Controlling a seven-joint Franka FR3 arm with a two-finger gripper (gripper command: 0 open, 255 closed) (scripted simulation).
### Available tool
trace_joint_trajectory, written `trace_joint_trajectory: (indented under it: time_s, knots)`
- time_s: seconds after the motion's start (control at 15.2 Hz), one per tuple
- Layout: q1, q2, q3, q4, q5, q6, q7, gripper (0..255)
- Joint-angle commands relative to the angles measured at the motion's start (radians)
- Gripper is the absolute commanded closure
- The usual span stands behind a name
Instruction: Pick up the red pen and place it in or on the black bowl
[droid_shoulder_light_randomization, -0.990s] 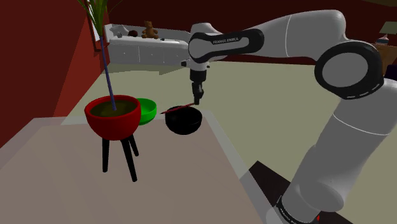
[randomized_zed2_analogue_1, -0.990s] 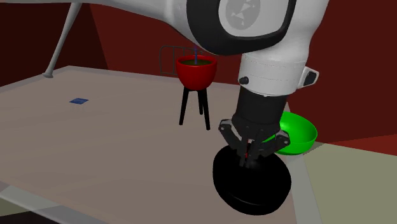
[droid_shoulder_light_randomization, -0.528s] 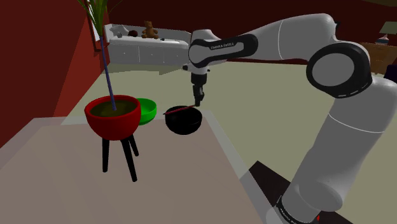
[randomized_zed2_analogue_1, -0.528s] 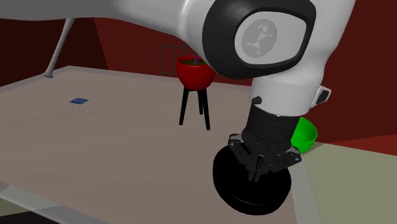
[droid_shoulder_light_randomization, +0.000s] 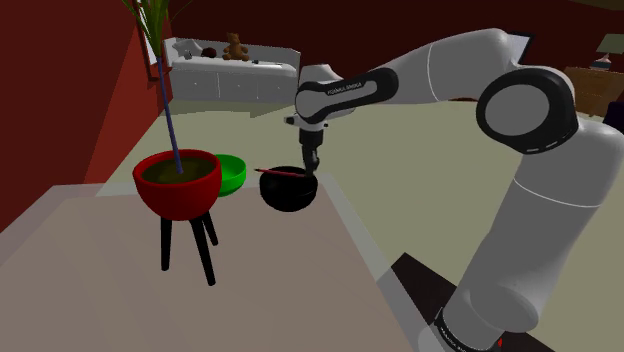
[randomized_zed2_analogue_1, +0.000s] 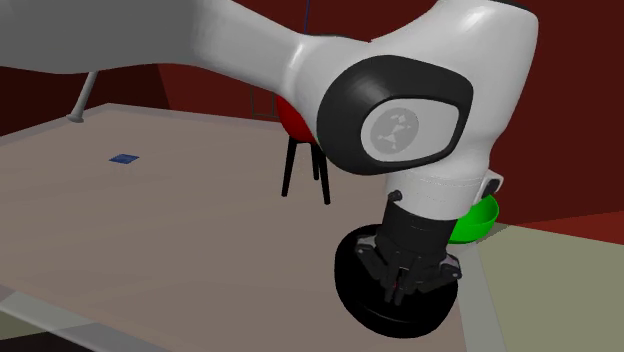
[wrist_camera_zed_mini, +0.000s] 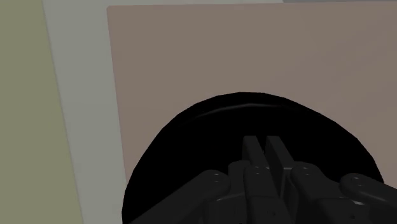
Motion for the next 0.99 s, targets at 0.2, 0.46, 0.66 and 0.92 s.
trace_joint_trajectory:
  time_s: [0.2,0.46,0.66,0.92]
  knots:
    - [0.0,0.007,0.0,-0.02,0.001,0.028,0.0,255]
    - [0.0,0.007,0.0,-0.02,0.001,0.028,0.0,255]
    - [0.0,0.007,0.0,-0.02,0.001,0.028,0.0,0]
    - [0.0,0.007,0.0,-0.02,0.001,0.028,0.0,0]
